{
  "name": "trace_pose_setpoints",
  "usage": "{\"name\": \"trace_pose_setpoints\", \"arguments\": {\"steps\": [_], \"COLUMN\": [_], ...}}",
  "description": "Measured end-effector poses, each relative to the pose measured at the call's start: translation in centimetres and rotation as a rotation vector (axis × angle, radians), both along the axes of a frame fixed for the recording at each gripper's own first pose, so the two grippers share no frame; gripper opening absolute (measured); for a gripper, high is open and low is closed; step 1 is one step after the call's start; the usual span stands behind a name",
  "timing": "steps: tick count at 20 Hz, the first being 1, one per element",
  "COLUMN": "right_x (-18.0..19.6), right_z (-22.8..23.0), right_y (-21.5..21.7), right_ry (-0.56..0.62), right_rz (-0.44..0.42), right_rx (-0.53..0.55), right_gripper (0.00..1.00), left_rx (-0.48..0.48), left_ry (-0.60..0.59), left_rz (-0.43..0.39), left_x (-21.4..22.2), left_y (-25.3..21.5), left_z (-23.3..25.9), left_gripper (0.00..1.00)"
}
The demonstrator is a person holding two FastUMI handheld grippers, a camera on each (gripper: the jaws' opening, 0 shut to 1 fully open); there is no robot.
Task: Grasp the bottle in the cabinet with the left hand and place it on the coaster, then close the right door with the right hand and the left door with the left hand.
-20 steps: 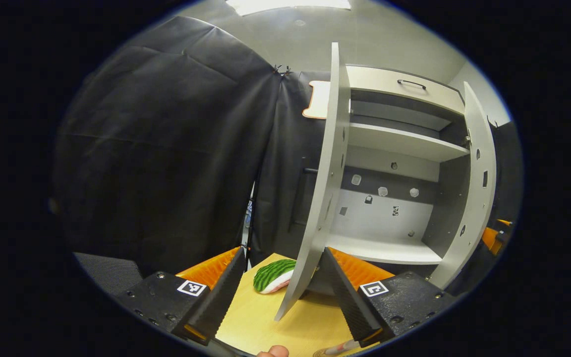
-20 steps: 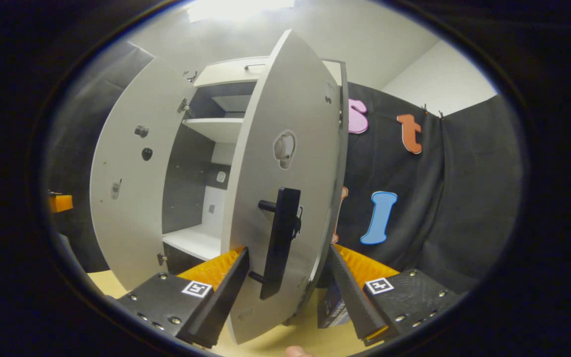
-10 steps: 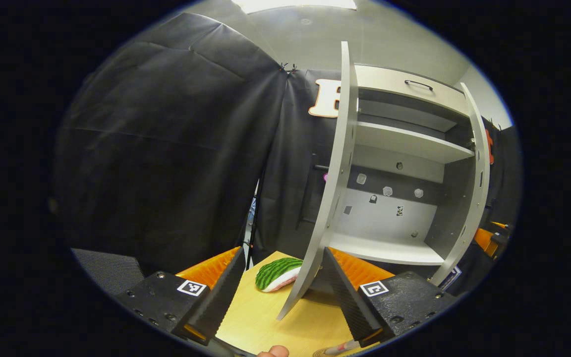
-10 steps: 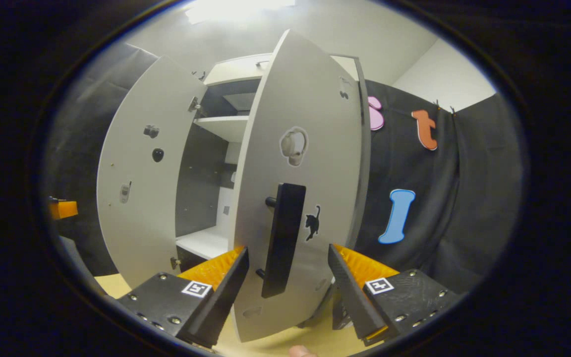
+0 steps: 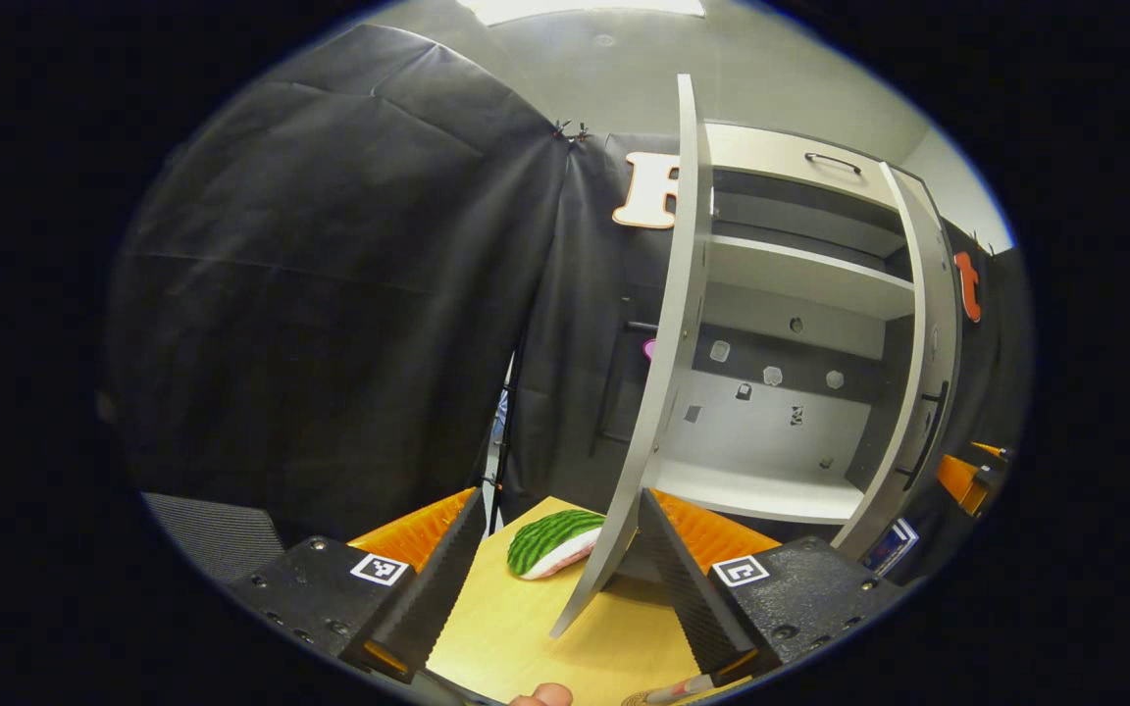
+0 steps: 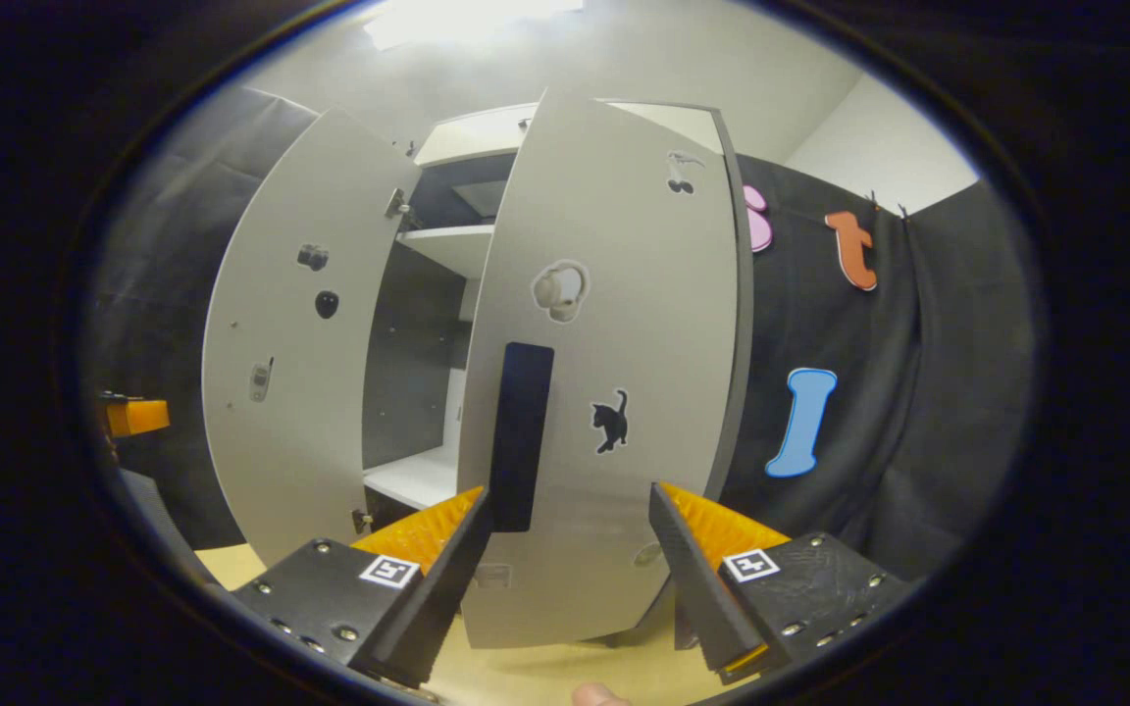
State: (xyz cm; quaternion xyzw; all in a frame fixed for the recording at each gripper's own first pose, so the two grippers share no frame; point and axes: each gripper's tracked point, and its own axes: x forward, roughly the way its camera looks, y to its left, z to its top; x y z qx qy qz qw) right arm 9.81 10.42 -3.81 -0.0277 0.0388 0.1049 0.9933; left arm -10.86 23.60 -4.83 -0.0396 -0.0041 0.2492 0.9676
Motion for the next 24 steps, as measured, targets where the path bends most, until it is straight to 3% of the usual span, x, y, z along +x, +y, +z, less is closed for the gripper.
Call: {"name": "trace_pose_setpoints", "arguments": {"steps": [5, 6, 10, 14, 15, 24], "right_x": [0.1, 0.3, 0.2, 0.3, 0.2, -0.1], "right_z": [-0.3, -0.2, -0.4, -0.7, -0.8, -1.0], "right_y": [-0.3, -0.4, -0.5, -0.8, -1.0, -1.8], "right_ry": [0.006, 0.006, 0.012, 0.025, 0.028, 0.041], "right_rz": [-0.011, -0.014, -0.024, -0.039, -0.043, -0.066], "right_rx": [-0.002, -0.002, 0.006, 0.009, 0.013, 0.041], "right_gripper": [0.97, 0.97, 0.97, 0.97, 0.97, 0.97], "left_rx": [0.011, 0.007, -0.001, 0.005, 0.005, 0.010], "left_ry": [-0.001, -0.003, 0.005, 0.009, 0.010, 0.026], "left_rz": [0.005, 0.004, 0.007, 0.011, 0.012, 0.014], "left_x": [0.3, 0.3, 0.5, 0.5, 0.6, 0.7], "left_y": [0.0, 0.1, 0.0, 0.1, 0.1, 0.2], "left_z": [0.0, 0.0, -0.2, -0.1, -0.1, -0.1], "left_gripper": [0.97, 0.93, 0.97, 0.93, 0.97, 0.97]}}
